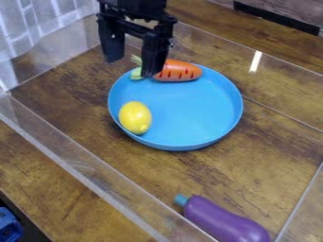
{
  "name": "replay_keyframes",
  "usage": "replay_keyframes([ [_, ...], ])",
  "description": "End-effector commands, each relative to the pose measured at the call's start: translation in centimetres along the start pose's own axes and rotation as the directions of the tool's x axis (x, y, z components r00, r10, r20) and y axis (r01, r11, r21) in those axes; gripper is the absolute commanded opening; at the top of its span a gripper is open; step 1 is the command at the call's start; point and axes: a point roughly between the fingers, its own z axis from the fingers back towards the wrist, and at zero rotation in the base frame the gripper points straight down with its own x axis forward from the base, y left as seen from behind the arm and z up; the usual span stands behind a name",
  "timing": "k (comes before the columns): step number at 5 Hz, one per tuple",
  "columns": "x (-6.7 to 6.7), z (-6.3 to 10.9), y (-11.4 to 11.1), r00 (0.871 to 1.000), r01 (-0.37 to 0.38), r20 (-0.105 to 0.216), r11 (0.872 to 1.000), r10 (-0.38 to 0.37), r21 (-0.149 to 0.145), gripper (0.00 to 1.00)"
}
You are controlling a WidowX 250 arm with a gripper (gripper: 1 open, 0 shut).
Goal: Put the carrot on the blue tray
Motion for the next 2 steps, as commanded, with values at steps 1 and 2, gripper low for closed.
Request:
replay_keyframes([
  [1, 0.8, -0.5, 0.2, 0.998, 0.033, 0.049, 0.999, -0.034, 0.006, 1.00],
  [2, 2.2, -1.6, 0.3, 0.995, 0.062, 0.074, 0.998, -0.063, 0.009, 1.00],
])
